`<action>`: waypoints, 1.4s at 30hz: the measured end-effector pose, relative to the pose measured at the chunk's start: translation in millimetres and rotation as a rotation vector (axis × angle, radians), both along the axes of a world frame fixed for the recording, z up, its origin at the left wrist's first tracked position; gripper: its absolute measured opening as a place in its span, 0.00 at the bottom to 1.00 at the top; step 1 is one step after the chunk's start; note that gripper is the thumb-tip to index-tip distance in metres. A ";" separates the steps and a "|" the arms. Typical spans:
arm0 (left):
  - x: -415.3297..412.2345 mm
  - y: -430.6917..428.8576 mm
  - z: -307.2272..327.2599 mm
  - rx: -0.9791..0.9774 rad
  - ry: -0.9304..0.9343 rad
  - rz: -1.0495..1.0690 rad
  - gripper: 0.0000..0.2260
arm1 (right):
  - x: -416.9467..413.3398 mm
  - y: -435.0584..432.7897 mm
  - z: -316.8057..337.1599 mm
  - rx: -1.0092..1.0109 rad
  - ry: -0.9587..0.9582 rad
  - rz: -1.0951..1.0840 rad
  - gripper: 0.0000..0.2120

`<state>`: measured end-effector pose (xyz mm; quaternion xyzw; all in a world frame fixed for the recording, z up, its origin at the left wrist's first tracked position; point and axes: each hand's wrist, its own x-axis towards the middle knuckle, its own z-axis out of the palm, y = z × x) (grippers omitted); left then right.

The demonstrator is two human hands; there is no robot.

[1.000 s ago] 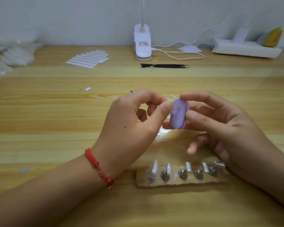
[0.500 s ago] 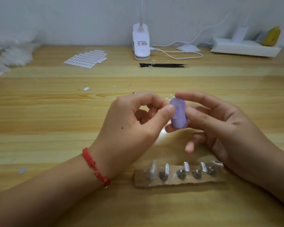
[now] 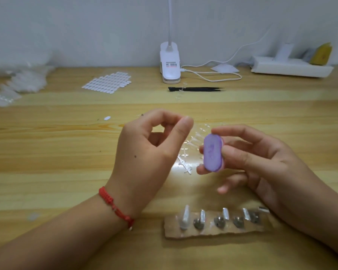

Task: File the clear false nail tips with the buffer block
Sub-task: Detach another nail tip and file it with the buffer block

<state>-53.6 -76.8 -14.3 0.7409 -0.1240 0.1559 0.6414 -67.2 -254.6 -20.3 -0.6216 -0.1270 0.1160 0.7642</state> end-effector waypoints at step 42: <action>-5.3 6.2 15.7 0.605 -0.406 -0.092 0.05 | -4.7 0.1 1.5 -0.187 -0.067 -0.094 0.16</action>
